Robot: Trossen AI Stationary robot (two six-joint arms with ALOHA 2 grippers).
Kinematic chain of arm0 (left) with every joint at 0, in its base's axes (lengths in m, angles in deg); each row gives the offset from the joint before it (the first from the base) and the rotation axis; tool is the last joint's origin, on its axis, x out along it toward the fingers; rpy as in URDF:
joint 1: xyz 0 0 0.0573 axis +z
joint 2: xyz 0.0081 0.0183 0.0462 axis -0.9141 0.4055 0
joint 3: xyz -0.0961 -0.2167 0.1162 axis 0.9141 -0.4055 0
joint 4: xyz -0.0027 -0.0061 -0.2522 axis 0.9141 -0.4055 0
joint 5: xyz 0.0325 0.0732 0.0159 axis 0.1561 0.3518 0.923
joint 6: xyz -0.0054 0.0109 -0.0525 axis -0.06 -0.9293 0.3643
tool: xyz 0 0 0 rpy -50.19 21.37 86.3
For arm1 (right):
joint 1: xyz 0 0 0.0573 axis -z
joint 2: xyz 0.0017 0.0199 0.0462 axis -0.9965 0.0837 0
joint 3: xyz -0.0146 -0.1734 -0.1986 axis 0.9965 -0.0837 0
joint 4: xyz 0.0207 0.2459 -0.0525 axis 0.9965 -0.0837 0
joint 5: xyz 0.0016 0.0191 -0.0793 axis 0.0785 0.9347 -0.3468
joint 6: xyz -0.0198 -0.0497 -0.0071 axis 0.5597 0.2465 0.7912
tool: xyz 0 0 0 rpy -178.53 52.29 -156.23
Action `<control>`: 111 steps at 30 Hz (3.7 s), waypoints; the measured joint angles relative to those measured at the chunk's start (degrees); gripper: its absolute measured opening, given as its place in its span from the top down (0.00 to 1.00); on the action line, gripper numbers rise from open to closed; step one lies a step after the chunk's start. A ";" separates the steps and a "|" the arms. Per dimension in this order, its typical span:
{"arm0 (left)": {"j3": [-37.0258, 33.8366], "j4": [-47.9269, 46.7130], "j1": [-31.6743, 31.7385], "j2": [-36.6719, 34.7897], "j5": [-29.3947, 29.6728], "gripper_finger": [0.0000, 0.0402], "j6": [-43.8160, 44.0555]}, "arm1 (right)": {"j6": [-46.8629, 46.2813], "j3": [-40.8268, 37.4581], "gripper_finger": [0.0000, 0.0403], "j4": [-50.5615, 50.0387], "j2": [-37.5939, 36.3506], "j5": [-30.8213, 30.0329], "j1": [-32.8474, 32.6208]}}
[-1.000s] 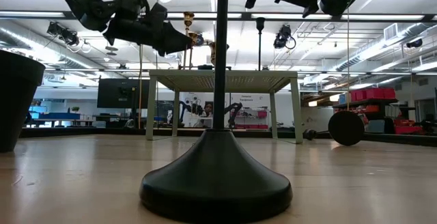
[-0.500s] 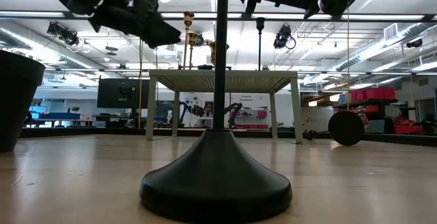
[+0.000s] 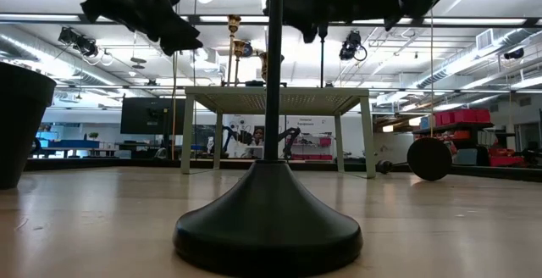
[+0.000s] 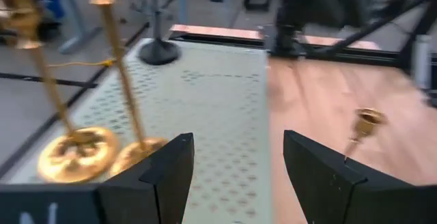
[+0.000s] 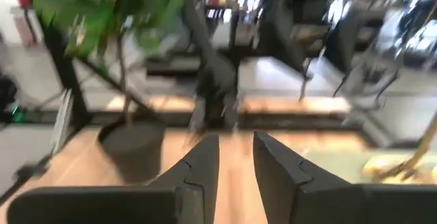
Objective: Pick & Place candle stick holders
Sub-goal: Put the gold candle holder on the shelf
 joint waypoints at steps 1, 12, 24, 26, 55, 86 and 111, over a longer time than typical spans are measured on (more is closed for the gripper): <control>0.00 -0.23 0.00 -0.17 -1.45 0.44 0.02 | 0.40 0.00 0.77 -1.77 0.00 0.00 -0.73; 0.00 -0.46 0.00 -0.40 -5.68 0.44 0.02 | 2.57 -0.02 0.77 -18.66 -1.92 -0.39 -9.42; 0.00 -0.54 0.00 -0.40 -5.72 0.44 0.45 | -5.61 -0.02 0.77 -35.28 -3.85 -14.64 -16.89; 0.00 -0.52 0.00 -0.40 -5.73 0.44 0.45 | -6.34 -0.02 0.77 -35.30 -3.43 -16.93 -17.80; 0.00 -0.46 0.00 -0.36 -5.70 0.44 0.33 | -7.32 0.00 0.64 -15.84 13.90 -30.24 -18.19; 0.02 -0.49 0.02 -0.36 -5.70 0.44 -0.03 | -6.80 -0.02 0.98 -10.62 13.49 -30.08 -17.64; 0.02 2.91 -2.23 -0.33 -5.92 0.44 0.47 | -3.41 4.97 0.99 -17.52 -15.45 -22.03 -6.56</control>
